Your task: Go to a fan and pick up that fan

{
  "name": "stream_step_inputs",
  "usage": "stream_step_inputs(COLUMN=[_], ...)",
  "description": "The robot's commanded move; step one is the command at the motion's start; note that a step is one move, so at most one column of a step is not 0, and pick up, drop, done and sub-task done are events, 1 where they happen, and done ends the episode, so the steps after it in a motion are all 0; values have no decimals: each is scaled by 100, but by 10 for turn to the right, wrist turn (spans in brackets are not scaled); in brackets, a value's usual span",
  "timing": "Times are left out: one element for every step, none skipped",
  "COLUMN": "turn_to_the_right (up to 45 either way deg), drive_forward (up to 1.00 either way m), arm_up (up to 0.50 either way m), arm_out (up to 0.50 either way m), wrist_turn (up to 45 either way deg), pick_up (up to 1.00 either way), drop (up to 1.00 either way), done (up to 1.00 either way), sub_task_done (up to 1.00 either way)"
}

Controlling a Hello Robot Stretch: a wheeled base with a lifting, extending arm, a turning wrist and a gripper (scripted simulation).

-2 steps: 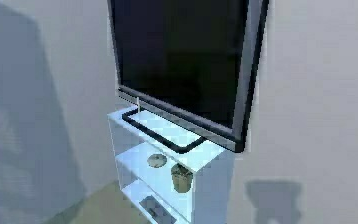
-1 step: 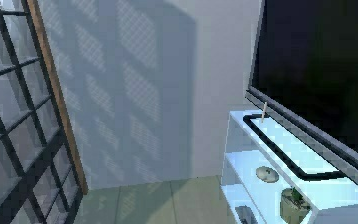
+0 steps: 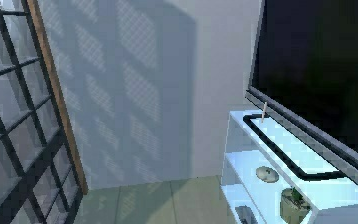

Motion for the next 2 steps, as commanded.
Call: stream_step_inputs(turn_to_the_right=[0,0], drive_forward=[0,0], arm_up=[0,0], arm_out=[50,0], wrist_turn=[0,450], pick_up=[0,0], drop=[0,0], done=[0,0], sub_task_done=[0,0])
